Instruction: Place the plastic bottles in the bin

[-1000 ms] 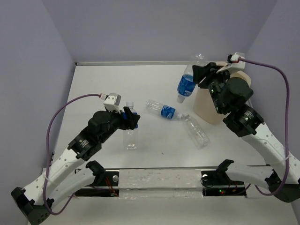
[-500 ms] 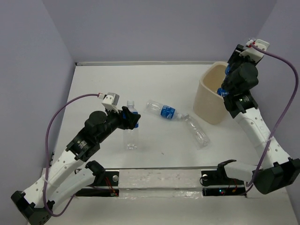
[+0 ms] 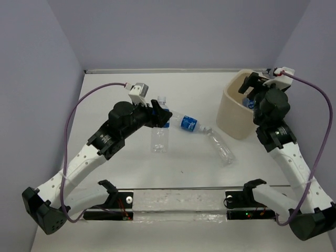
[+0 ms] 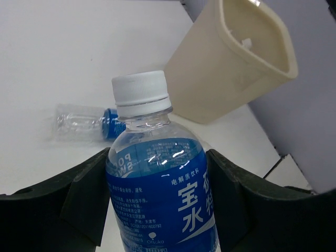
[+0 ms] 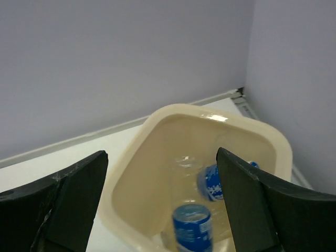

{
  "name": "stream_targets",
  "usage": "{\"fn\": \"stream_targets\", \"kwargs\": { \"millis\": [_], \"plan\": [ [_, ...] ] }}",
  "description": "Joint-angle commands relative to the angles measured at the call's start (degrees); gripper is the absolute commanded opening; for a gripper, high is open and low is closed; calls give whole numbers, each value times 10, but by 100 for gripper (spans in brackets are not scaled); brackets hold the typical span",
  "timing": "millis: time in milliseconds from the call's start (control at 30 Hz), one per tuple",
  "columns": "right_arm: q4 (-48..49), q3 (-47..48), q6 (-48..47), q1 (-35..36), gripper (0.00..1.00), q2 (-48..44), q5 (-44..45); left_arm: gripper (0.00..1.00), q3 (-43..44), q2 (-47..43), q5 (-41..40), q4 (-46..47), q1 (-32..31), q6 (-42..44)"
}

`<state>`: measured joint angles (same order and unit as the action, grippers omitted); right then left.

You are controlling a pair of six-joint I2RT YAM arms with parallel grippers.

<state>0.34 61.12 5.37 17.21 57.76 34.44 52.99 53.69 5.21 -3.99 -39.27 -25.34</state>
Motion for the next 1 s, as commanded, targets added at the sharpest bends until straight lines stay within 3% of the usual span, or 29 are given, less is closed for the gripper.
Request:
{"fn": "stream_targets", "kwargs": {
  "millis": [0, 67, 167, 200, 233, 300, 333, 500, 700, 967],
  "plan": [
    [-89, -28, 146, -2, 87, -100, -176, 15, 121, 66, -18, 83, -26, -8],
    [-97, -86, 189, -2, 82, -158, -243, 15, 183, 117, -37, 95, -37, -8],
    [-103, -171, 226, -2, 62, -229, -308, 15, 274, 192, -66, 103, -44, -10],
    [-117, -188, 235, -2, 49, -246, -338, 15, 296, 210, -71, 109, -45, -15],
    [-128, -204, 249, -2, 23, -261, -350, 15, 317, 226, -76, 115, -49, -19],
    [-161, -245, 271, -2, 4, -307, -386, 15, 374, 273, -87, 142, -56, -22],
    [-169, -258, 278, -2, 0, -322, -402, 15, 409, 303, -102, 151, -67, -23],
    [-217, -316, 314, -2, 0, -410, -490, 15, 507, 397, -142, 213, -95, -19],
    [-257, -346, 328, -2, 0, -461, -514, 15, 646, 532, -171, 243, -130, -32],
    [-271, -348, 324, -2, 0, -479, -530, 22, 872, 733, -236, 288, -165, 28]
  ]
}}
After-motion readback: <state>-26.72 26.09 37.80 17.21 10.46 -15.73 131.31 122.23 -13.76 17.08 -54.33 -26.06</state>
